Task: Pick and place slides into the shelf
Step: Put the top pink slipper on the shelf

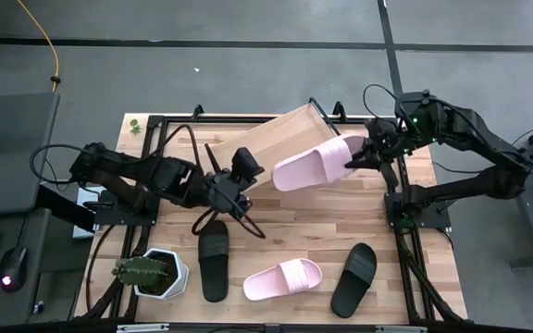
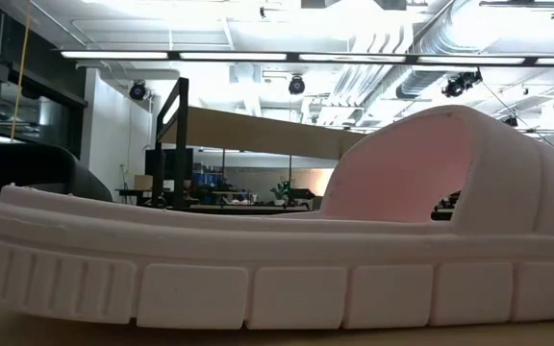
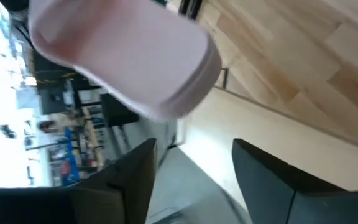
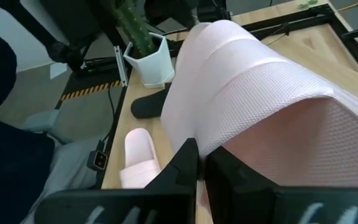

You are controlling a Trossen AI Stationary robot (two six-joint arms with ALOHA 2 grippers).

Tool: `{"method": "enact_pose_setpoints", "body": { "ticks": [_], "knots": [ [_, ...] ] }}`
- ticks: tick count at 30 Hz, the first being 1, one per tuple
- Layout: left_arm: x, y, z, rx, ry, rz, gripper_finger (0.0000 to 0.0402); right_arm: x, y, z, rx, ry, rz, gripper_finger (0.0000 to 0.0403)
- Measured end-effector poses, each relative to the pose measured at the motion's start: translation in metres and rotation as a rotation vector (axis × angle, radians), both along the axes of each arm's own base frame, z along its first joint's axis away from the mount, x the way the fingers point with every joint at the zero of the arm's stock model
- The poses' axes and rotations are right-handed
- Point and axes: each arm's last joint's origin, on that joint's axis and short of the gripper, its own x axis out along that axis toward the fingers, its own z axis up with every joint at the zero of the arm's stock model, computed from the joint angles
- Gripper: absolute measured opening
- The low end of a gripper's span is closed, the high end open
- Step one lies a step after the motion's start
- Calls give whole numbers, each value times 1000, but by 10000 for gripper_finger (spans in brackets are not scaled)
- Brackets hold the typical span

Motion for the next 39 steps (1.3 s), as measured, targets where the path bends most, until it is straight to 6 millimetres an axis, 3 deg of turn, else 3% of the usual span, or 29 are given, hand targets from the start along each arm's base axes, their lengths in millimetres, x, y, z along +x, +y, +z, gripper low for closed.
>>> {"method": "enact_pose_setpoints", "body": {
  "ticks": [12, 26, 39],
  "knots": [
    [5, -20, -2, 125, 16, -37, 188, 21, -3, -8, 119, 30, 152, 0],
    [7, -24, -1, 47, 1, -130, 172, 31, -2, -10, 162, -12, 343, 0],
    [9, -62, 13, -22, -147, -384, 172, 58, 6, -17, 203, -49, 540, 0]
  ]
}}
